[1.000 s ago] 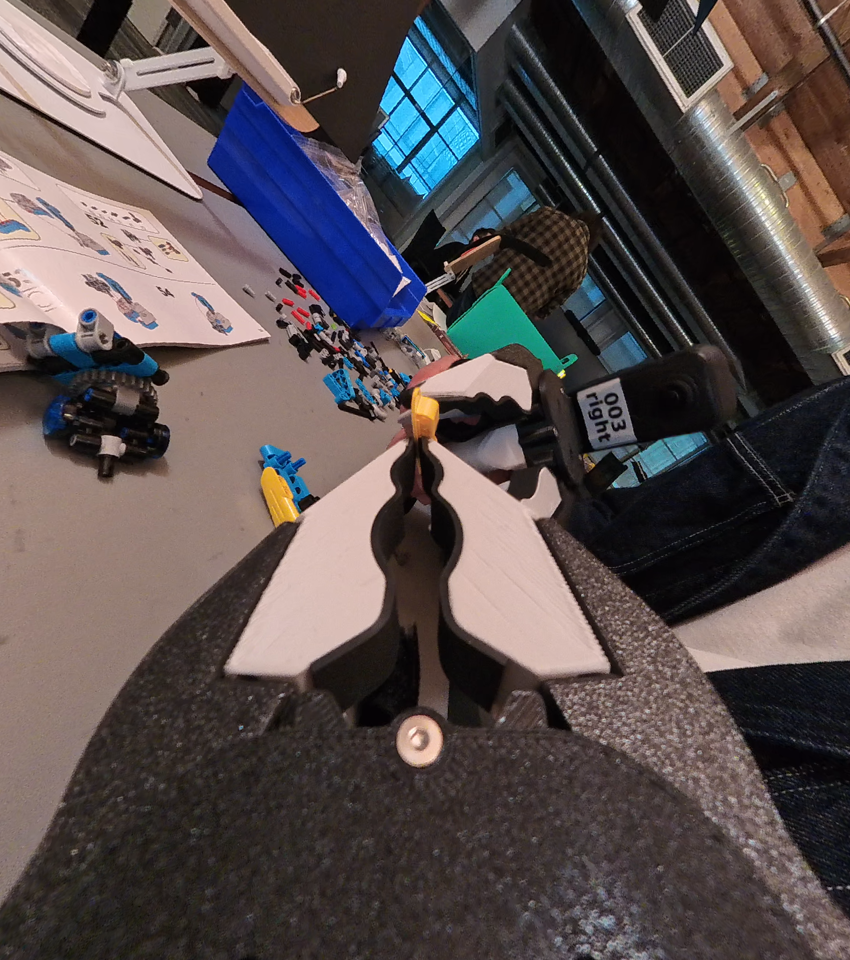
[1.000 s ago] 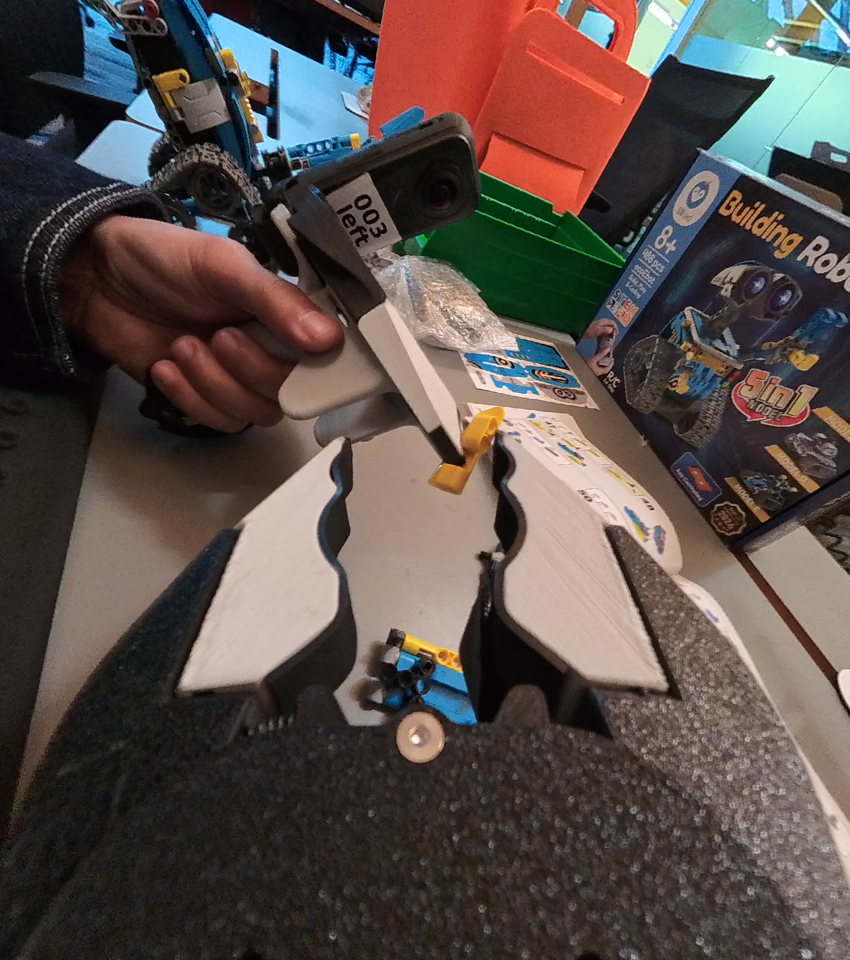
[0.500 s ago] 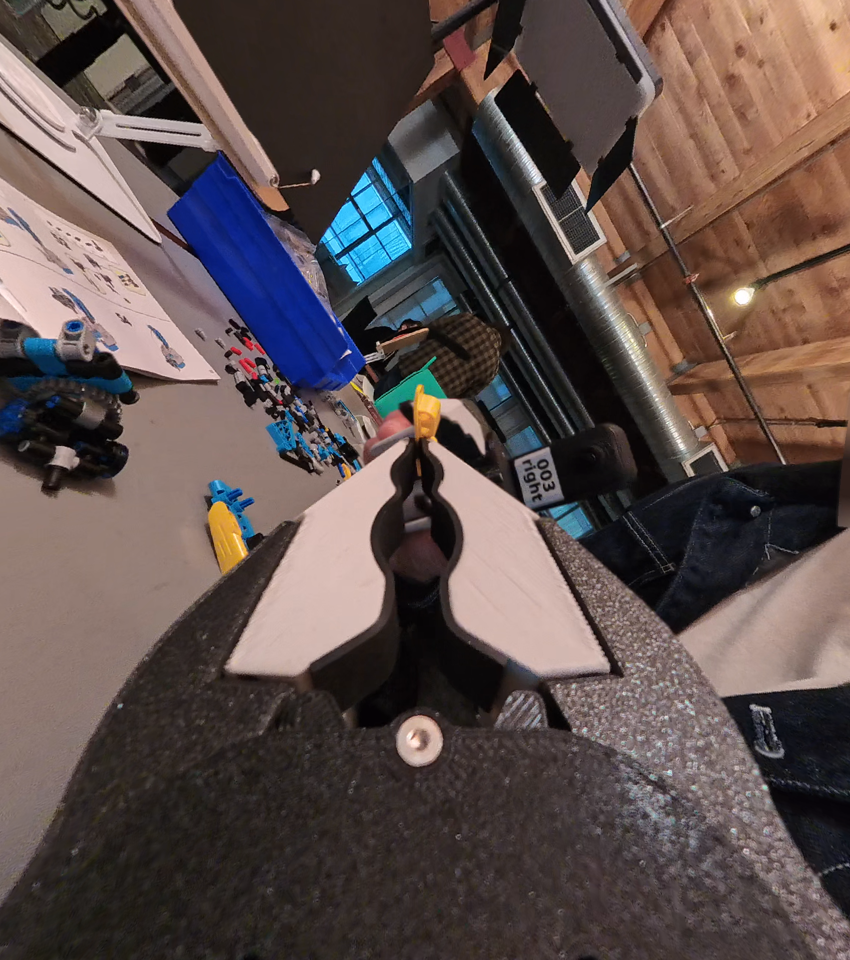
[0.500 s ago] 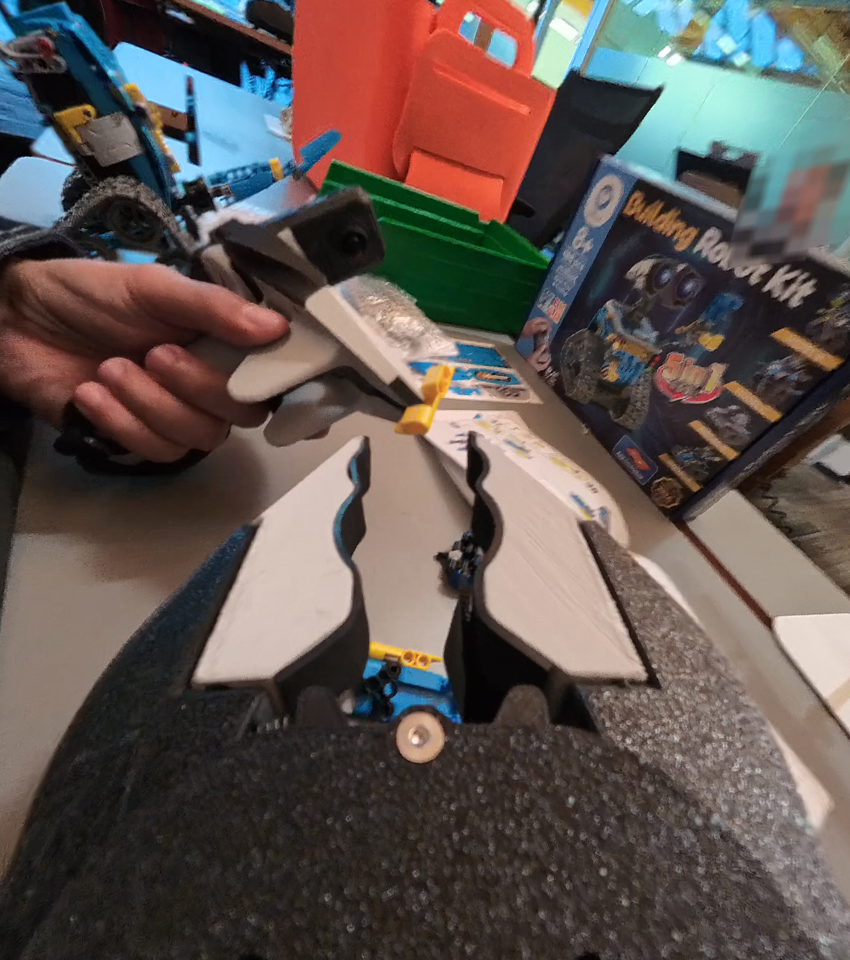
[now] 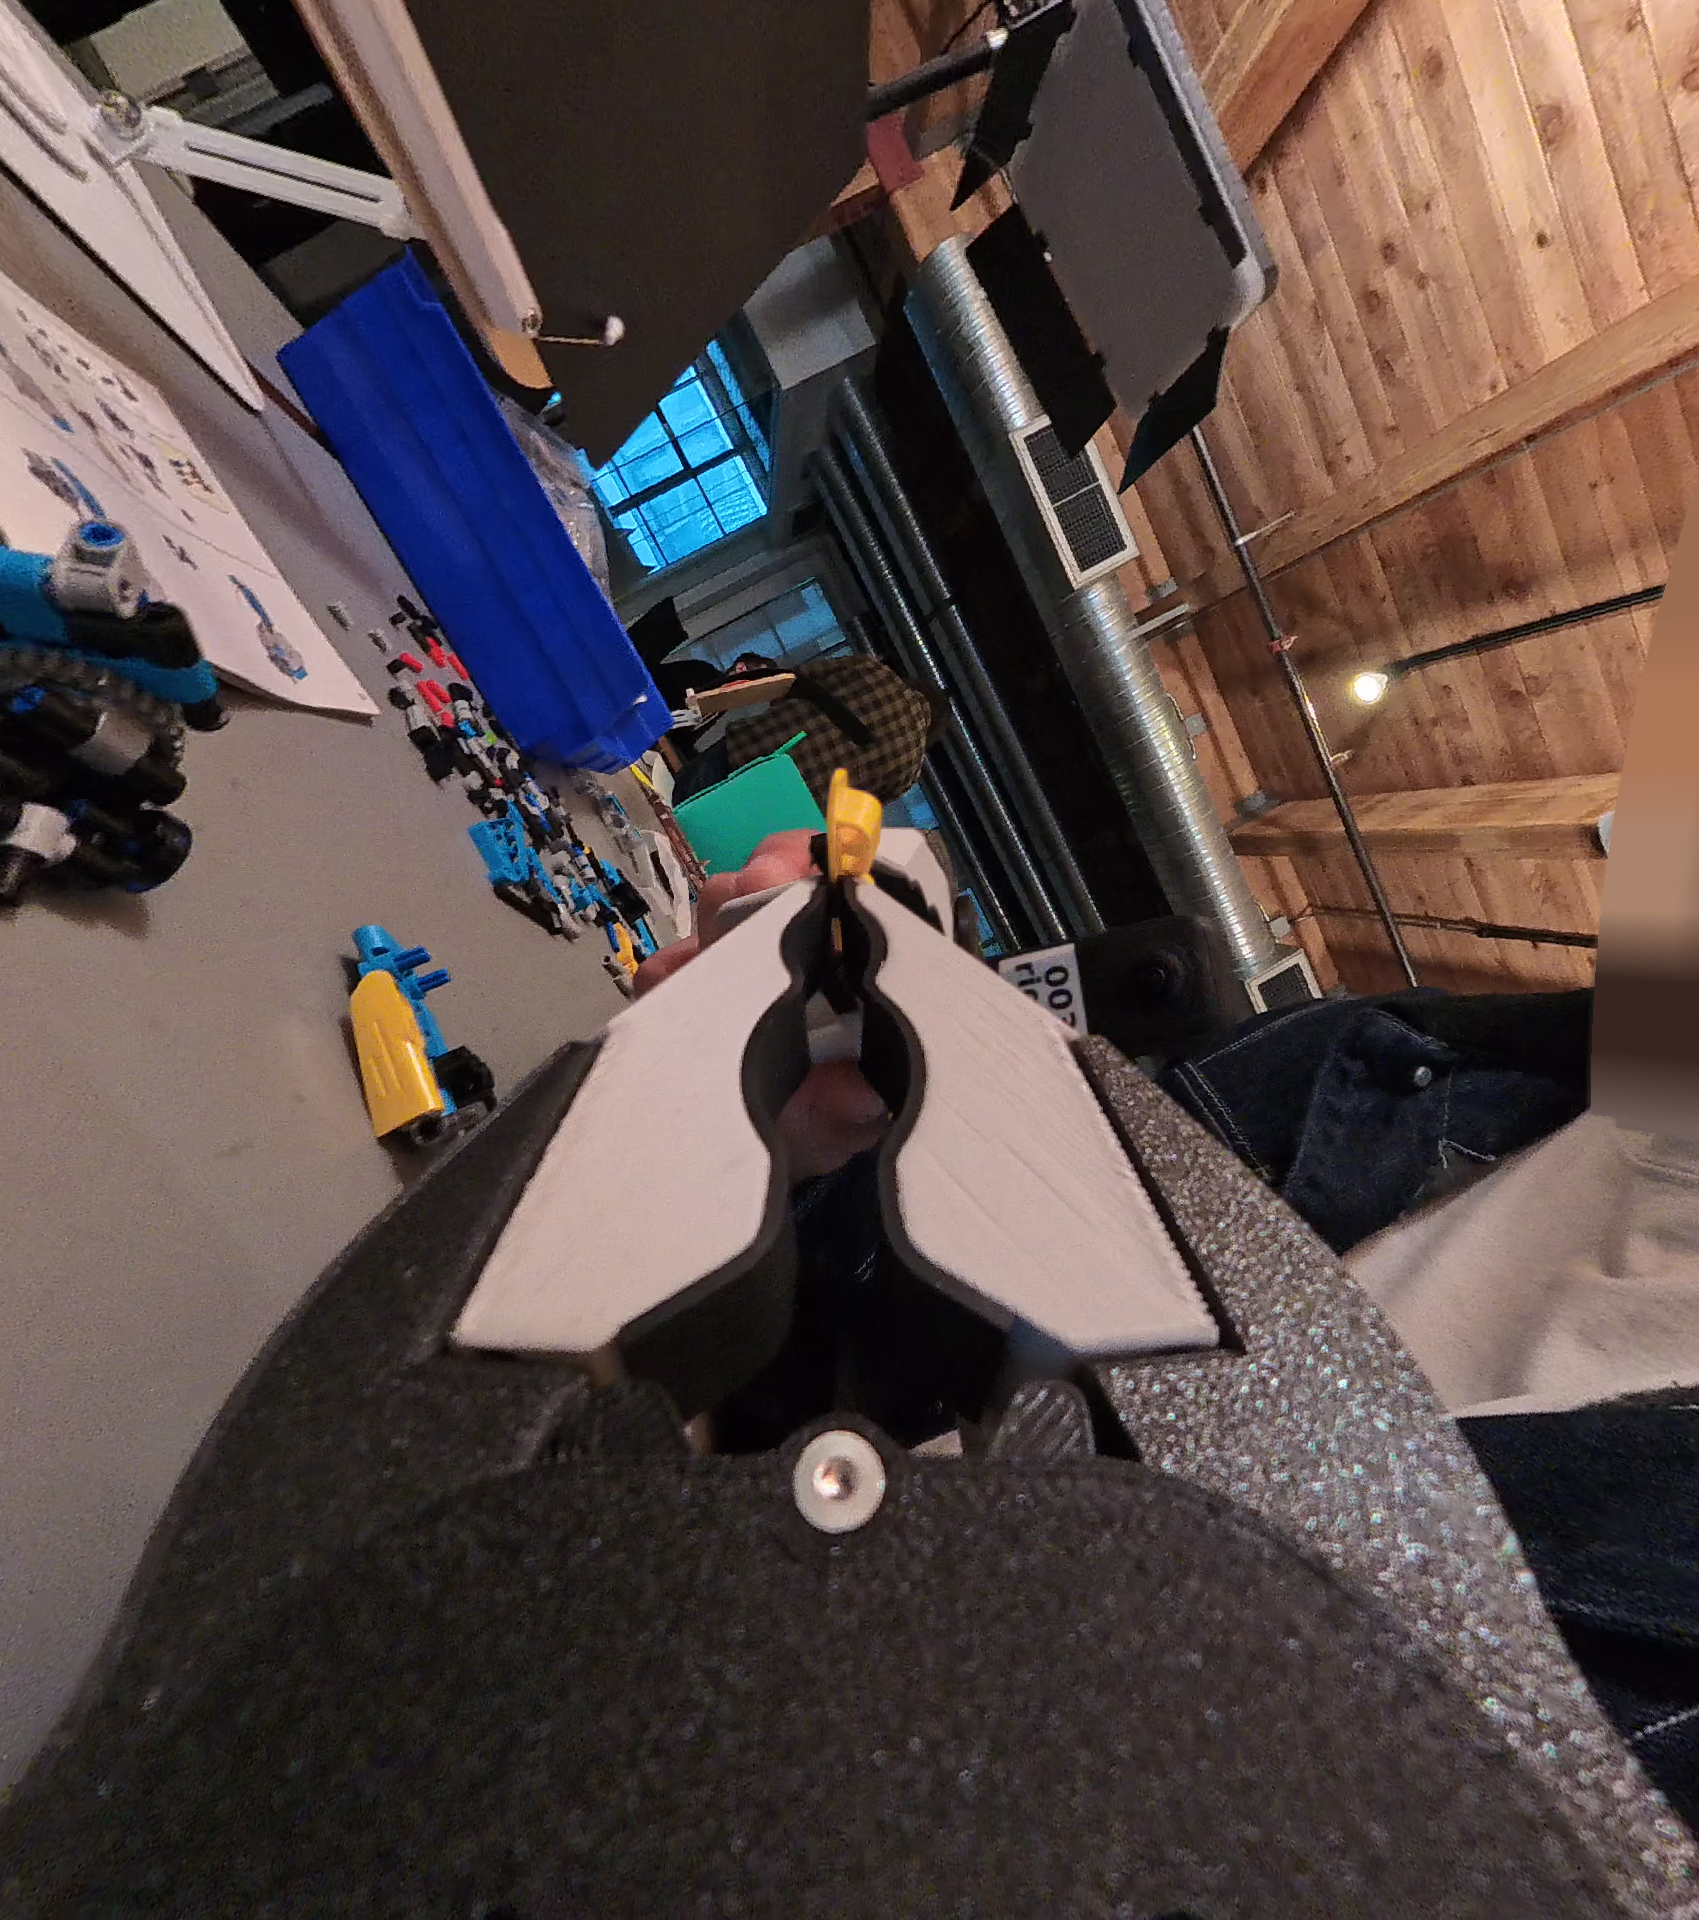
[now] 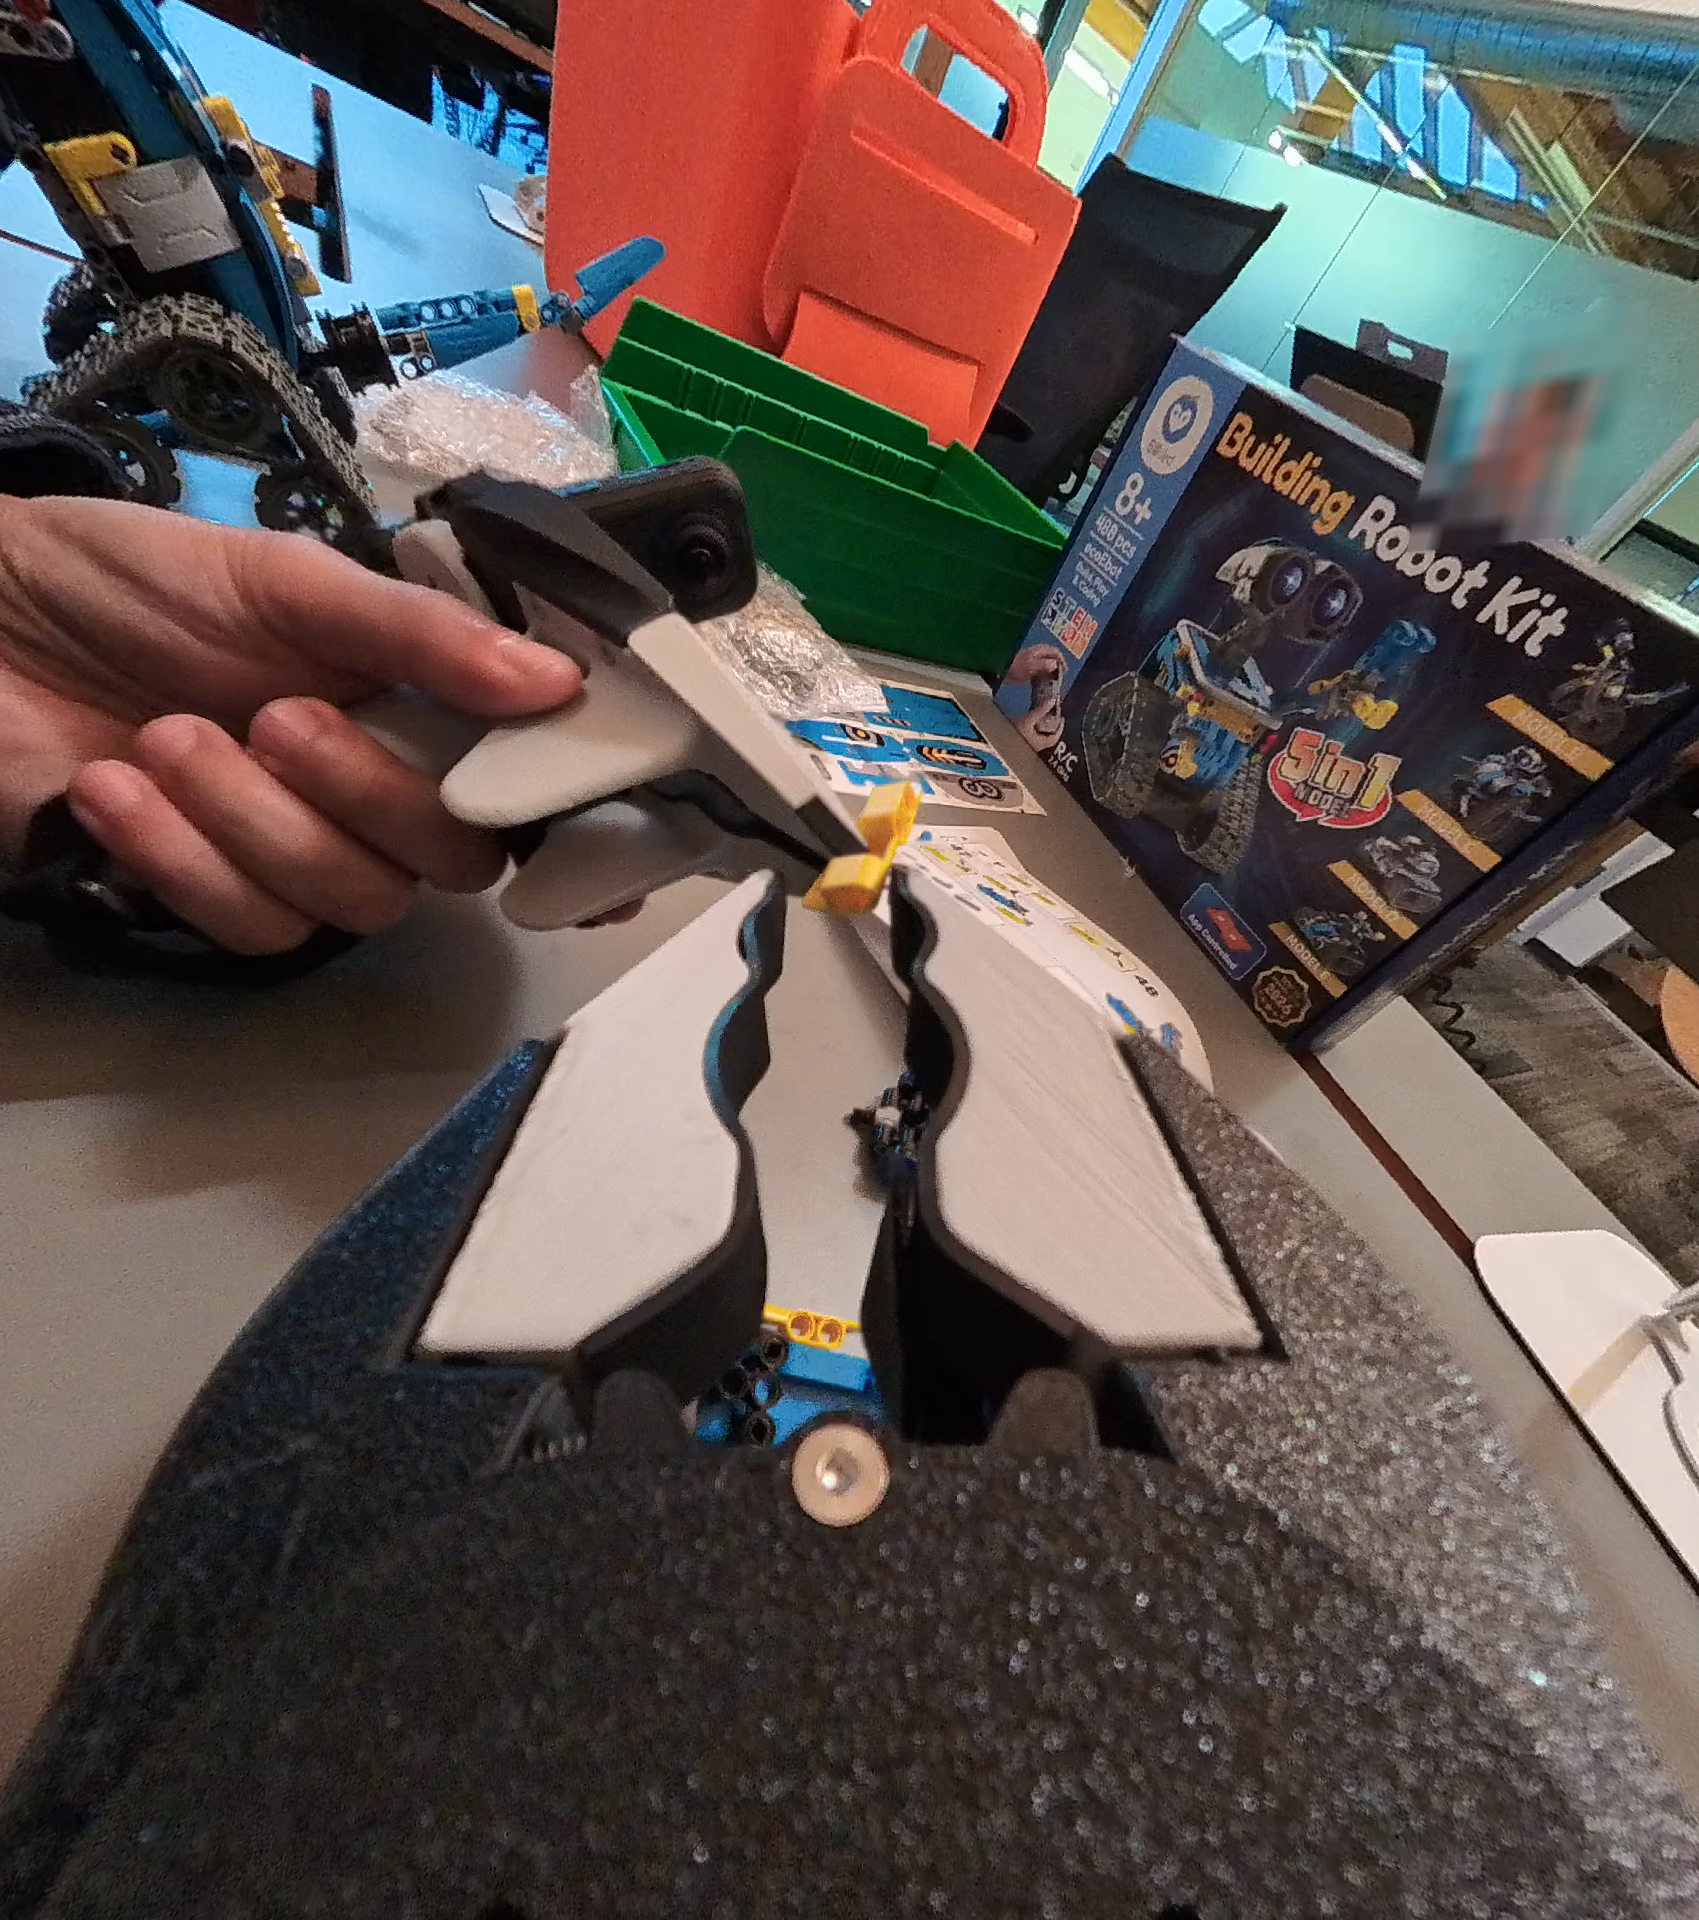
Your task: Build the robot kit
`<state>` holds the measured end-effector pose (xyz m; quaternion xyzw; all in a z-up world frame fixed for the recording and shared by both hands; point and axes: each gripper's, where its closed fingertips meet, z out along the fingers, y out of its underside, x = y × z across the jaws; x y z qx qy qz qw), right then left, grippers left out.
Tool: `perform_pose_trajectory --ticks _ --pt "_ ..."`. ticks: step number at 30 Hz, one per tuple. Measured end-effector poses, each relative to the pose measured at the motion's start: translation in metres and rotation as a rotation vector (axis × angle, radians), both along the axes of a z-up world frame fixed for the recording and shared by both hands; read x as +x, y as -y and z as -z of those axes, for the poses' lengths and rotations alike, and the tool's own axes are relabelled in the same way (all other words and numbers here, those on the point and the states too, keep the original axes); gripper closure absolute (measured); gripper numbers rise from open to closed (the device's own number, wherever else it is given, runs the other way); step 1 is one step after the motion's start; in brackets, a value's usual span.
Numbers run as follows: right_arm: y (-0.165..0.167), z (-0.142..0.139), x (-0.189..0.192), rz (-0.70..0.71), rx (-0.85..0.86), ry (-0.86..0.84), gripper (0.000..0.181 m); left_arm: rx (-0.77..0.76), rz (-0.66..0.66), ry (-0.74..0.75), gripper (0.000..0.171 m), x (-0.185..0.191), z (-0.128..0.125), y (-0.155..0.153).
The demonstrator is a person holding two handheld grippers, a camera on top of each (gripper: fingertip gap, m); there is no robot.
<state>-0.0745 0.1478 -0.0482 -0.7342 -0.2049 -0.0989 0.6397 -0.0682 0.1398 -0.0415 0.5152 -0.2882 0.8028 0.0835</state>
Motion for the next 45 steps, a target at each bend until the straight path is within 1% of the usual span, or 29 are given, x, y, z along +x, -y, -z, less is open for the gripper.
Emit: perform_pose_trajectory --ticks 1,4,7,9,11,14,17,23,26,28,29,30,32,34,35,39,42,45 --pt "0.000 0.001 0.002 0.008 -0.005 0.001 0.166 -0.001 0.001 -0.008 0.171 0.000 0.002 0.000" --pt "0.002 -0.001 0.000 -0.025 -0.012 -0.038 0.166 0.010 0.016 0.005 0.171 -0.001 -0.001 0.003" --pt "0.002 0.001 0.002 -0.022 -0.020 -0.029 0.166 0.058 -0.008 -0.004 0.171 0.000 0.001 0.002" --pt "0.001 0.001 0.001 -0.010 -0.003 -0.005 0.165 0.018 -0.010 -0.017 0.171 0.001 0.003 0.000" --pt "-0.001 0.005 0.002 0.001 -0.021 0.012 0.160 -0.051 0.007 -0.037 0.171 0.001 0.006 -0.002" --pt "0.001 0.006 0.002 -0.001 -0.019 0.061 0.166 -0.189 0.063 -0.056 0.171 0.000 0.008 -0.001" --pt "0.002 0.006 0.002 0.000 -0.025 0.076 0.166 -0.205 0.077 -0.057 0.171 0.000 0.008 0.000" --pt "0.004 0.004 0.000 -0.094 -0.079 -0.132 0.166 -0.114 0.058 -0.037 0.170 -0.001 0.005 0.003" --pt "0.009 0.001 -0.003 -0.163 -0.095 -0.249 0.166 -0.076 0.077 -0.055 0.156 -0.002 0.007 0.007" --pt "0.012 0.001 -0.005 -0.212 -0.118 -0.302 0.166 -0.050 0.101 -0.027 0.162 -0.005 0.003 0.011" --pt "0.013 0.004 -0.005 -0.228 -0.140 -0.316 0.166 -0.054 0.127 0.012 0.150 -0.010 -0.003 0.013" --pt "0.014 0.005 -0.002 -0.228 -0.148 -0.319 0.166 -0.056 0.152 0.020 0.145 -0.012 -0.005 0.016" --pt "0.018 -0.001 0.007 -0.220 -0.122 -0.330 0.166 -0.050 0.176 0.019 0.143 -0.015 -0.005 0.018" --pt "0.025 -0.004 0.006 -0.289 -0.148 -0.413 0.166 -0.052 0.190 0.024 0.142 -0.017 -0.006 0.019" --pt "0.028 -0.004 0.004 -0.314 -0.160 -0.424 0.166 -0.044 0.201 0.021 0.142 -0.017 -0.005 0.021" --pt "0.034 0.007 -0.011 -0.373 -0.217 -0.319 0.166 0.035 0.250 -0.031 0.143 -0.016 0.008 0.037" --pt "0.035 0.020 -0.017 -0.362 -0.252 -0.203 0.166 0.029 0.266 -0.051 0.145 -0.016 0.011 0.038" --pt "0.036 0.020 -0.017 -0.371 -0.256 -0.209 0.166 0.027 0.282 -0.058 0.155 -0.017 0.013 0.040"
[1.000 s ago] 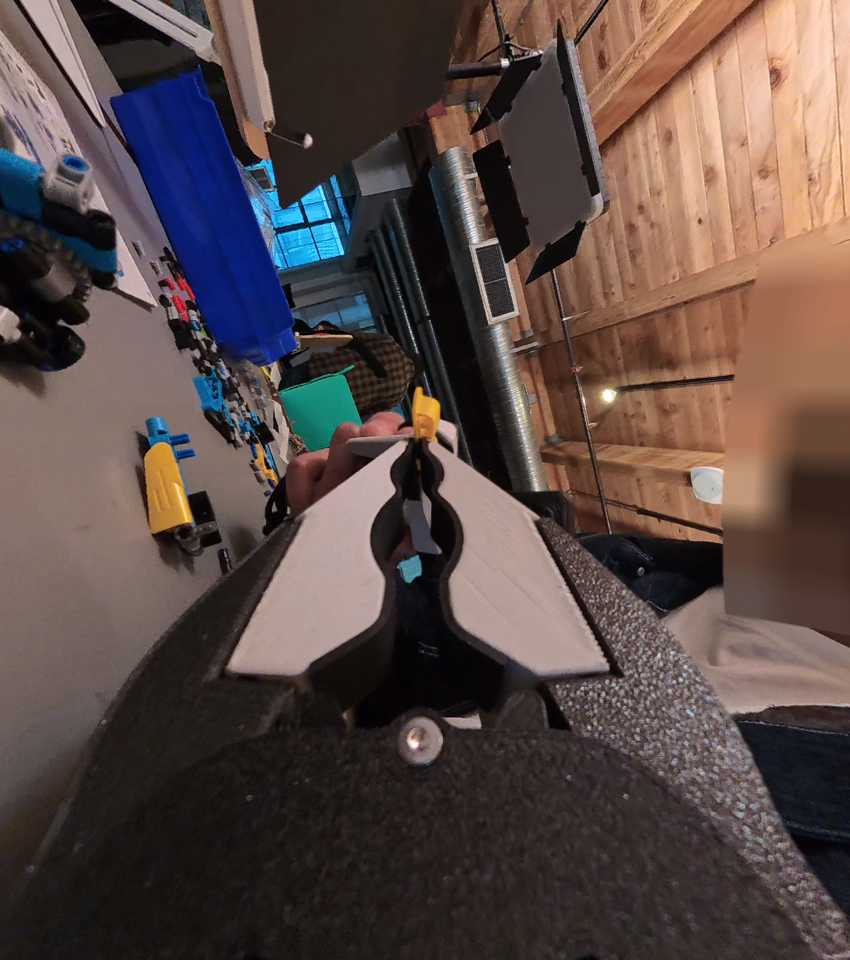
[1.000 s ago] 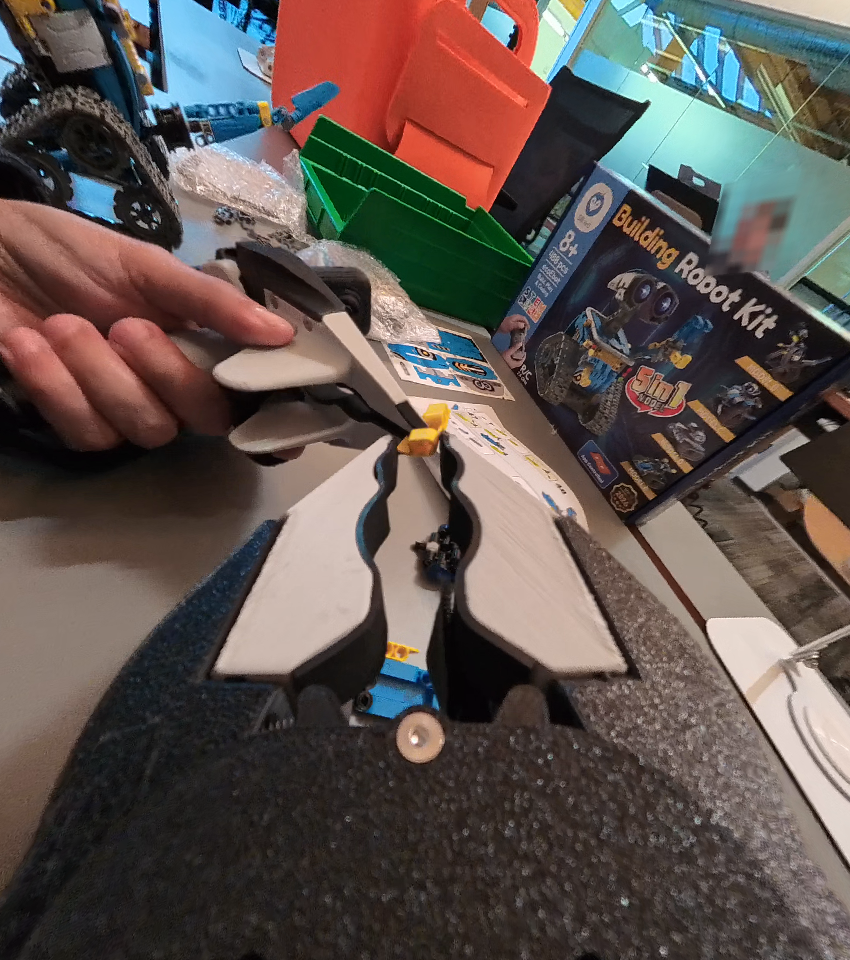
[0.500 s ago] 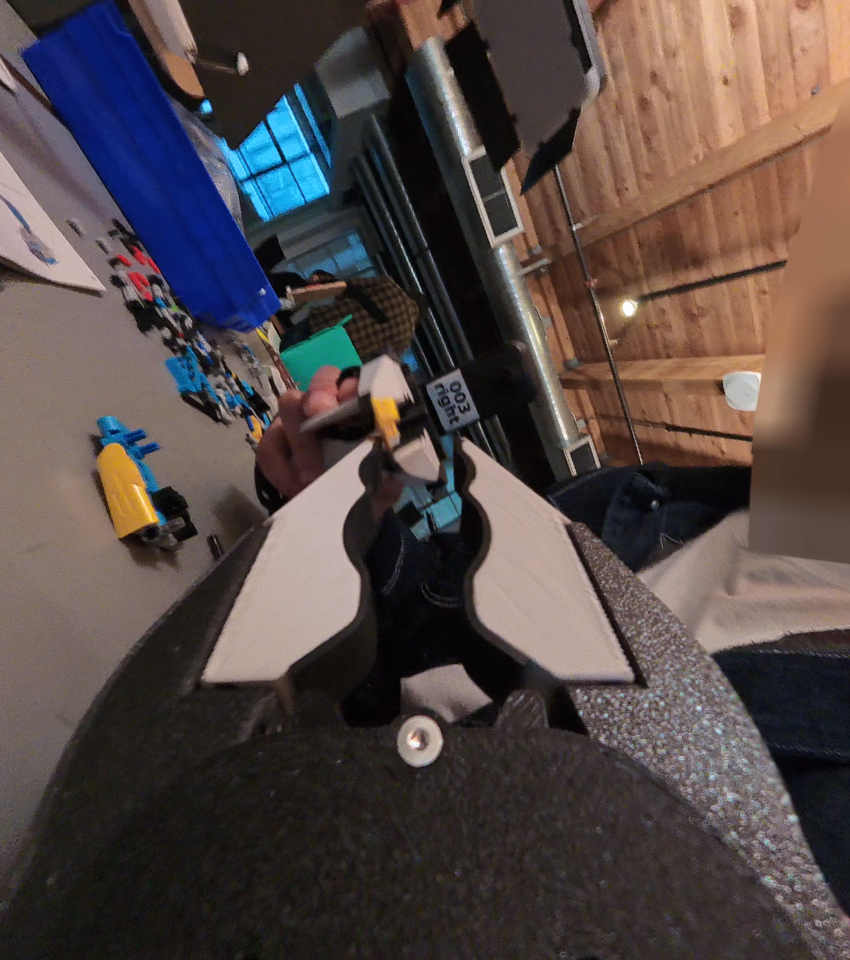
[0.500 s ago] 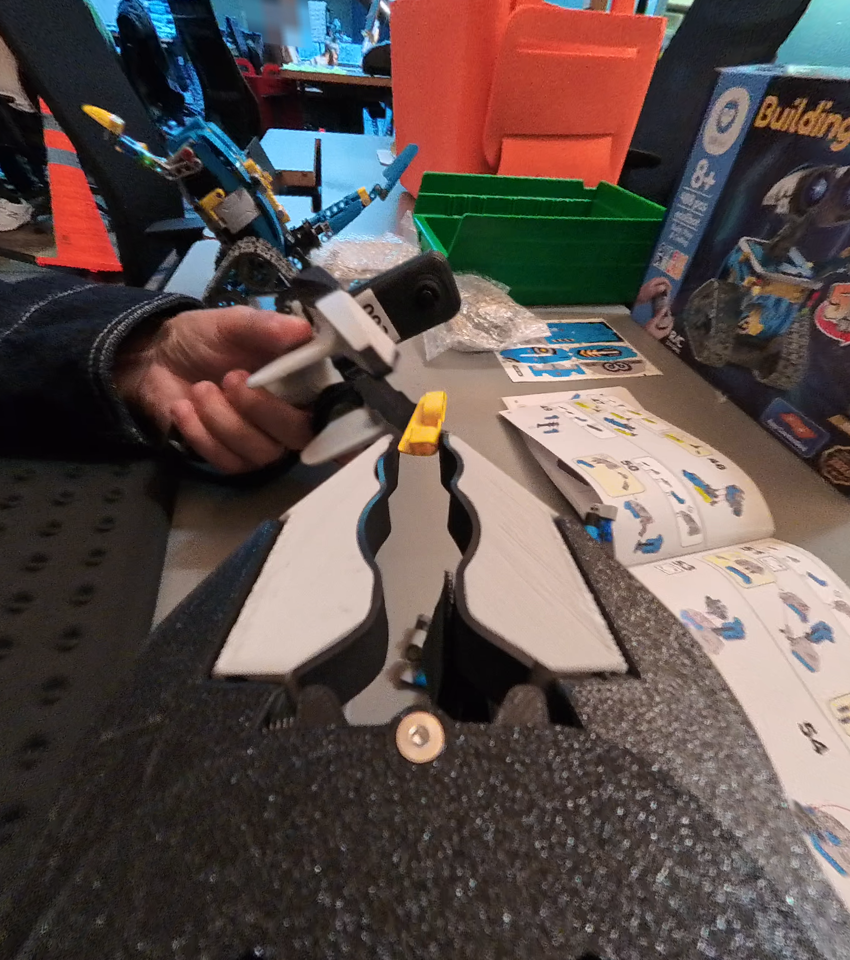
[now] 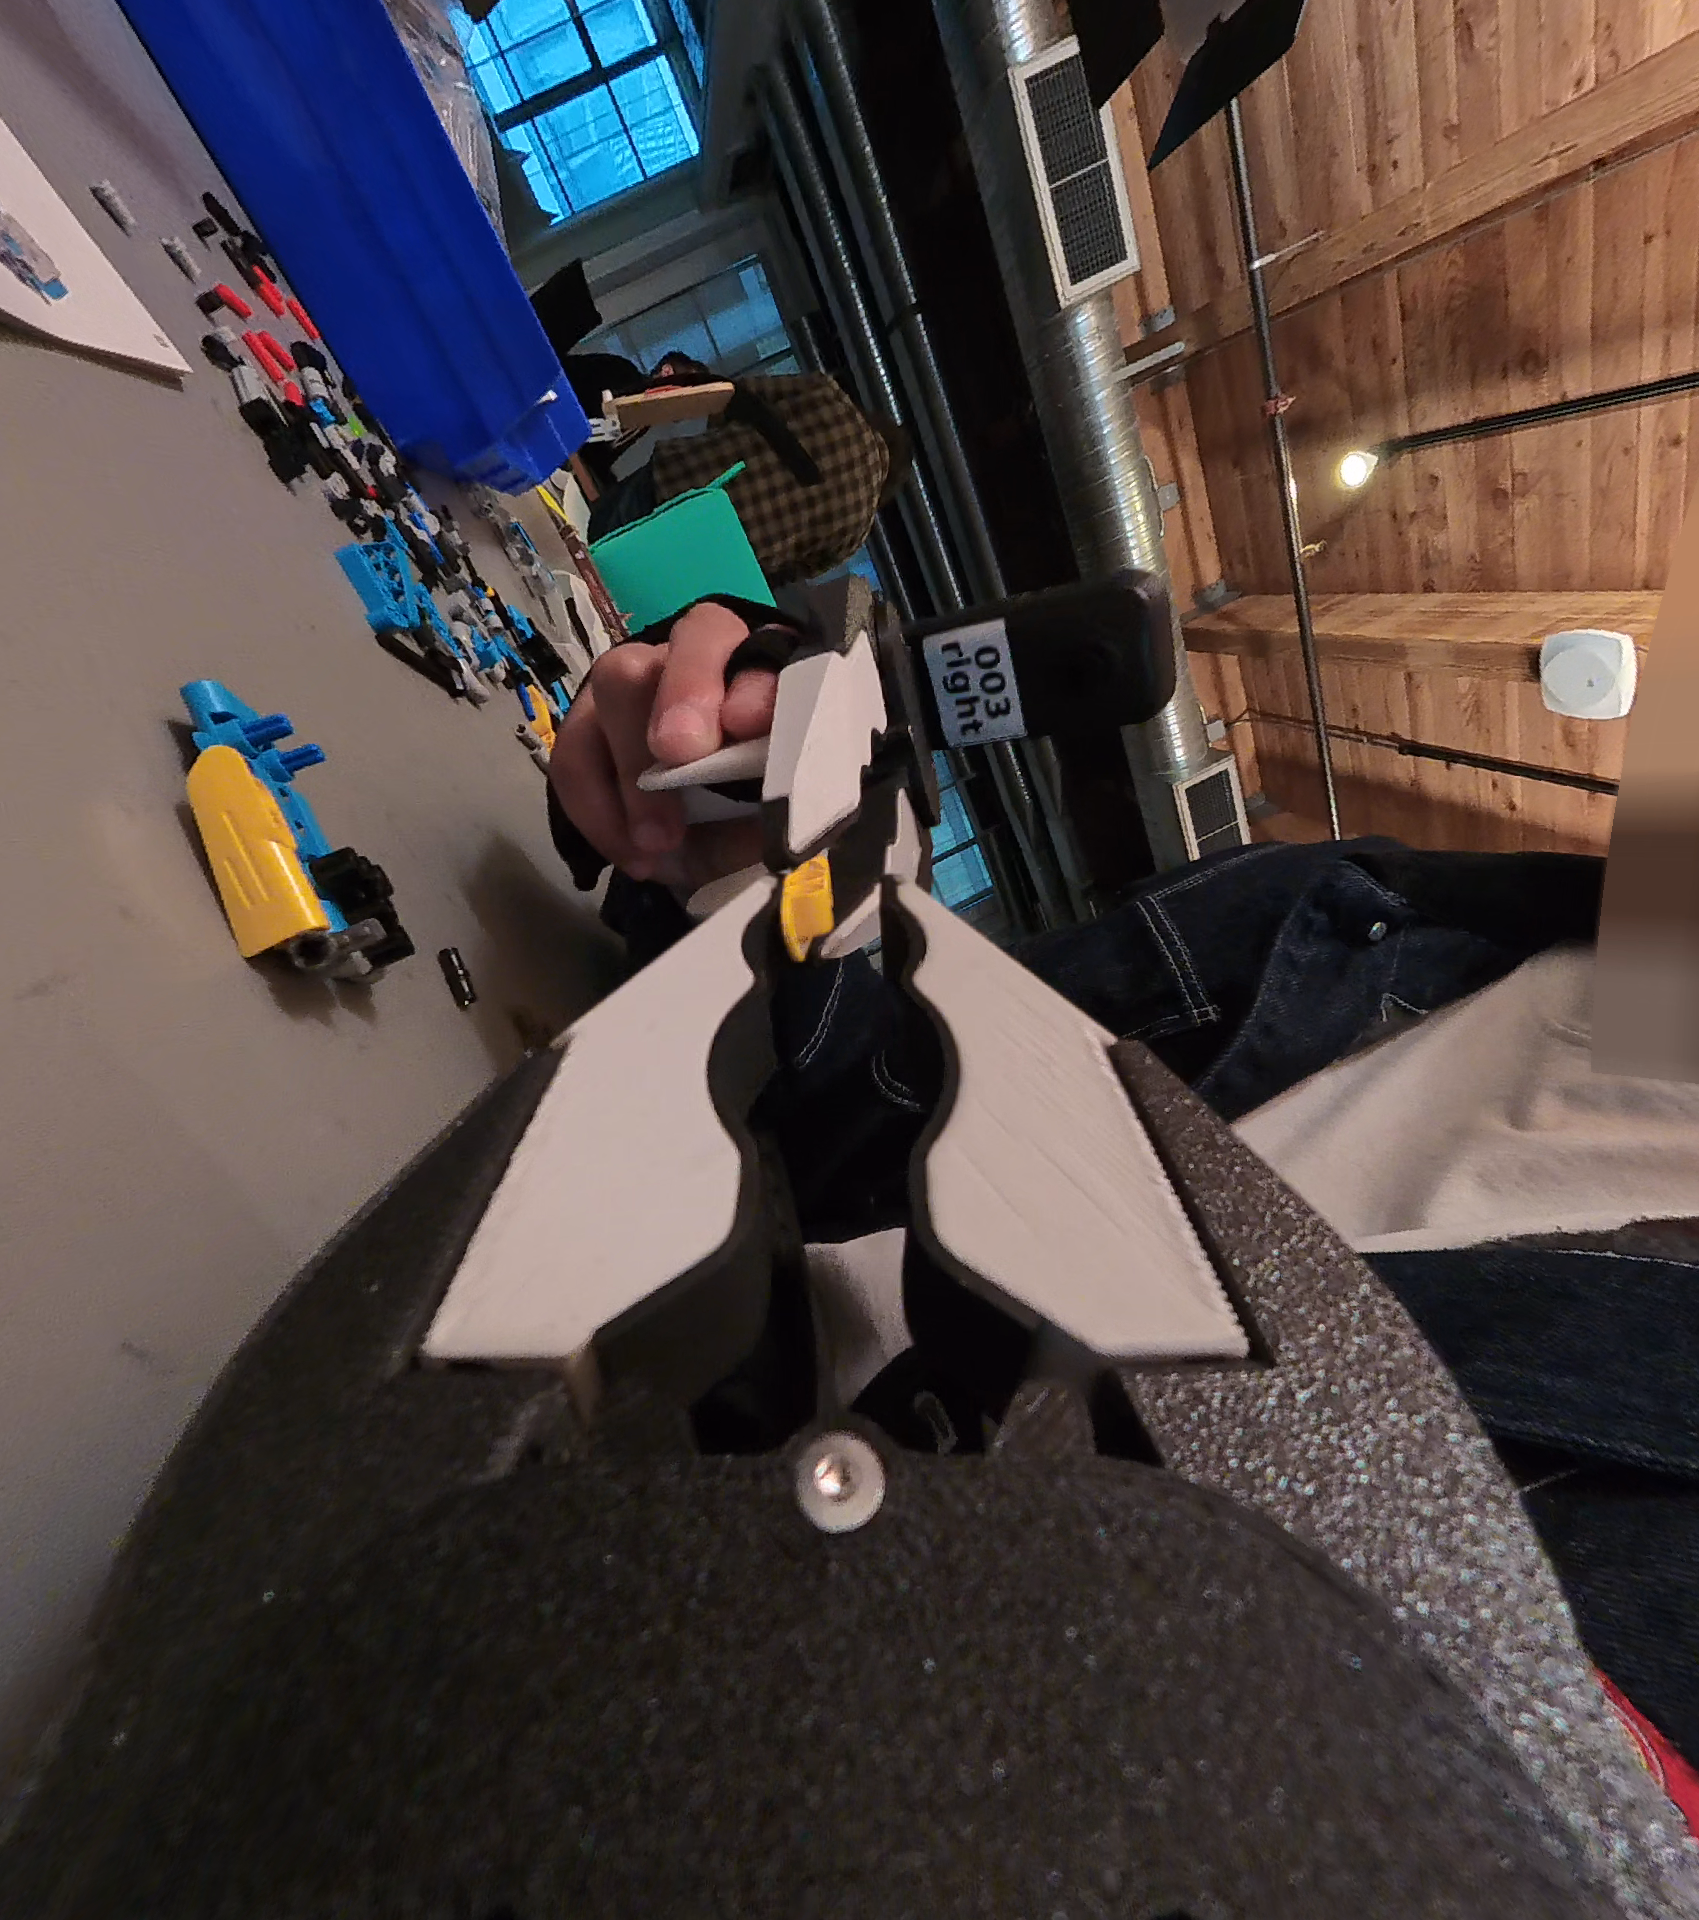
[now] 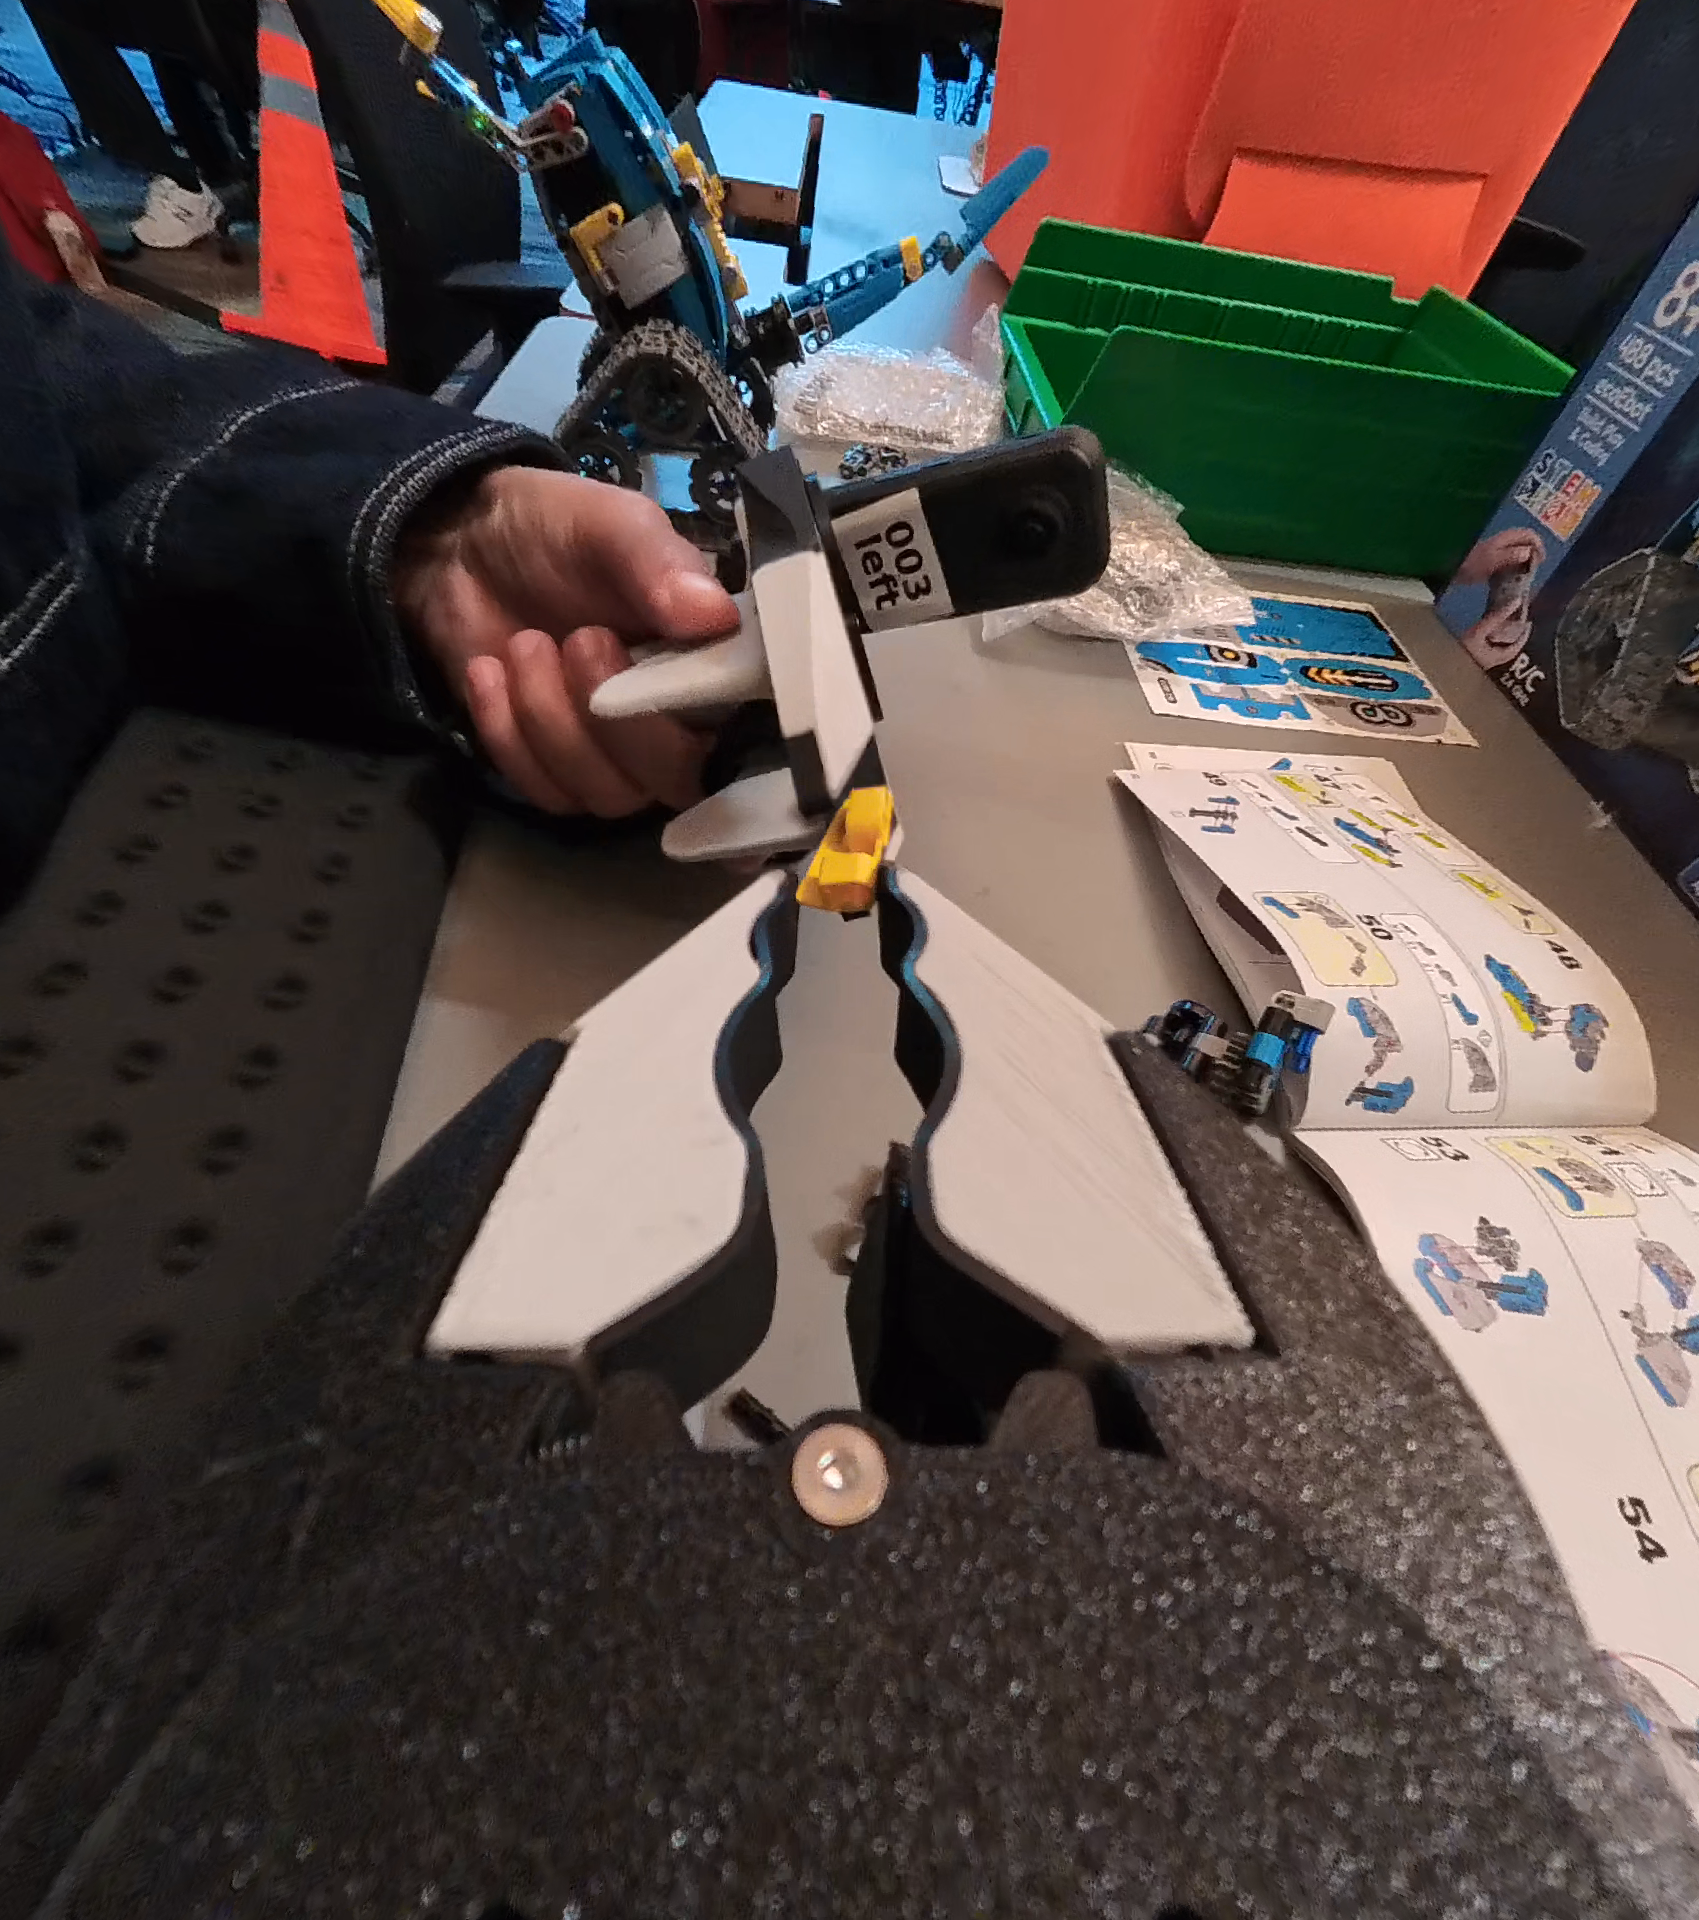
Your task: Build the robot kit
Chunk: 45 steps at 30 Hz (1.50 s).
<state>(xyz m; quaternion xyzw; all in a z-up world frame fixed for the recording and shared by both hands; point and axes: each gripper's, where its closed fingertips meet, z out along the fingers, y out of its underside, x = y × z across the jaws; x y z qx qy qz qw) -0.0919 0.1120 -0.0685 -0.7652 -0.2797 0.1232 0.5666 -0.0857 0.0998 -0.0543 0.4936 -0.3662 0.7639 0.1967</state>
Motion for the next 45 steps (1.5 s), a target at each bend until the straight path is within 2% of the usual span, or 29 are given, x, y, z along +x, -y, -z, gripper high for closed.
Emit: perform_pose_trajectory --ticks 4,19,26,28,31,34,37,41,45 --pt "0.000 -0.001 -0.002 -0.005 0.020 0.025 0.166 0.012 0.009 -0.009 0.165 0.000 0.003 0.002" --pt "0.006 -0.001 -0.009 -0.056 0.040 0.084 0.166 0.026 0.045 0.014 0.165 -0.005 0.001 0.008" --pt "0.005 0.001 -0.006 -0.027 0.042 0.114 0.166 0.023 0.030 -0.007 0.166 -0.001 0.004 0.006" --pt "0.002 -0.003 -0.002 0.009 0.067 0.113 0.166 0.054 -0.004 0.029 0.165 0.001 0.000 0.004" --pt "0.014 -0.013 0.017 0.077 0.026 0.010 0.153 0.239 -0.102 0.048 0.165 0.003 0.006 -0.011" --pt "0.049 0.017 0.051 0.144 -0.192 -0.003 0.156 0.283 -0.236 0.103 0.164 0.001 -0.007 -0.035" --pt "0.083 0.047 0.042 0.152 -0.362 0.000 0.154 0.318 -0.345 0.105 0.164 0.001 -0.009 -0.055" --pt "0.110 0.075 0.030 0.191 -0.471 0.035 0.154 0.328 -0.371 0.108 0.164 0.001 -0.010 -0.059" --pt "0.115 0.085 0.020 0.238 -0.529 -0.003 0.156 0.367 -0.355 0.081 0.164 0.003 -0.002 -0.053"
